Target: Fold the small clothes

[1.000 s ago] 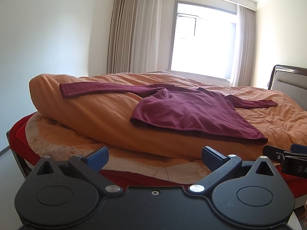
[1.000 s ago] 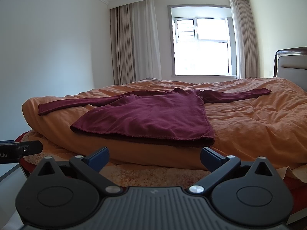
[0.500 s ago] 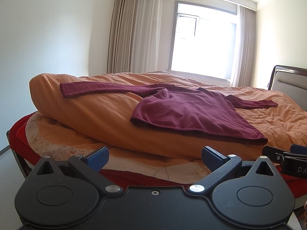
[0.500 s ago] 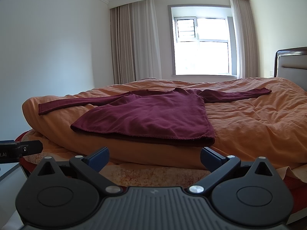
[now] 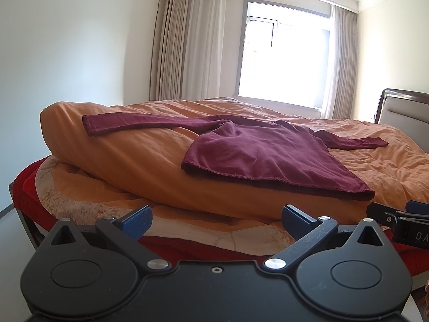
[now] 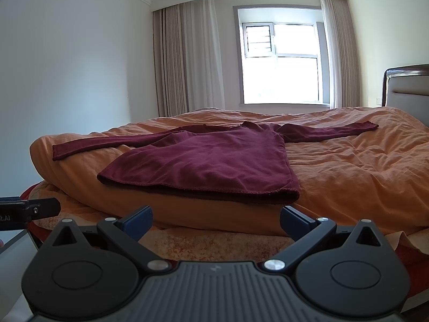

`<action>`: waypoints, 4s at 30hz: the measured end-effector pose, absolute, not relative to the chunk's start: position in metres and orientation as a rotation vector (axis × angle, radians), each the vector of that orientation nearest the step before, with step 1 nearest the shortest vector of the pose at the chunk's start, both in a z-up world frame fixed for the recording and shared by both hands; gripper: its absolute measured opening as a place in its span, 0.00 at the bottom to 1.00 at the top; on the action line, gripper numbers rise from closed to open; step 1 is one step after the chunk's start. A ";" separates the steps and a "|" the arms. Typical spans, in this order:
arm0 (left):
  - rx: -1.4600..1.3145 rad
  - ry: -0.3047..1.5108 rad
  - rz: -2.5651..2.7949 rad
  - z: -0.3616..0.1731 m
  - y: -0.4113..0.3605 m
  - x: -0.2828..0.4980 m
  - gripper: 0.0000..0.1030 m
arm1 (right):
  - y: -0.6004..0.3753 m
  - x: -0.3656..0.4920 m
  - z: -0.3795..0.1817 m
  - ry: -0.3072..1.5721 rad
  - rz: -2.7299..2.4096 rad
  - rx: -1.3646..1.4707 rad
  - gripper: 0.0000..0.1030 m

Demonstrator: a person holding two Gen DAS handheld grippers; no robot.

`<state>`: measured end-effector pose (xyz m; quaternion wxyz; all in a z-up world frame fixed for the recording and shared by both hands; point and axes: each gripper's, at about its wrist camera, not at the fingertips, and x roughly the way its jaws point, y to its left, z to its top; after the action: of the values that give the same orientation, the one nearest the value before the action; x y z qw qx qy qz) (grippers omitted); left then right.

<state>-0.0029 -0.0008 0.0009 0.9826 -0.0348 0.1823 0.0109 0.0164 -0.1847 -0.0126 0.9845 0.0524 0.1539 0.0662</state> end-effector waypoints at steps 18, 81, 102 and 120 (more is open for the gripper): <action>-0.031 0.452 -0.031 0.024 -0.012 0.051 0.99 | -0.212 0.023 0.013 0.261 0.073 0.142 1.00; 0.176 0.580 0.003 -0.049 -0.142 0.430 1.00 | -0.576 0.525 -0.023 0.438 -0.435 0.338 0.79; 0.170 0.592 -0.003 -0.047 -0.142 0.431 1.00 | -0.594 0.492 -0.013 0.363 -0.636 0.530 0.05; -0.093 0.509 0.002 0.063 -0.023 0.417 1.00 | -0.292 0.503 0.106 0.048 -0.029 -0.447 0.05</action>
<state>0.4171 -0.0227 0.0631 0.9667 -0.0462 0.2516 0.0009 0.5030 -0.2919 0.1057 0.9747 -0.2216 0.0237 -0.0146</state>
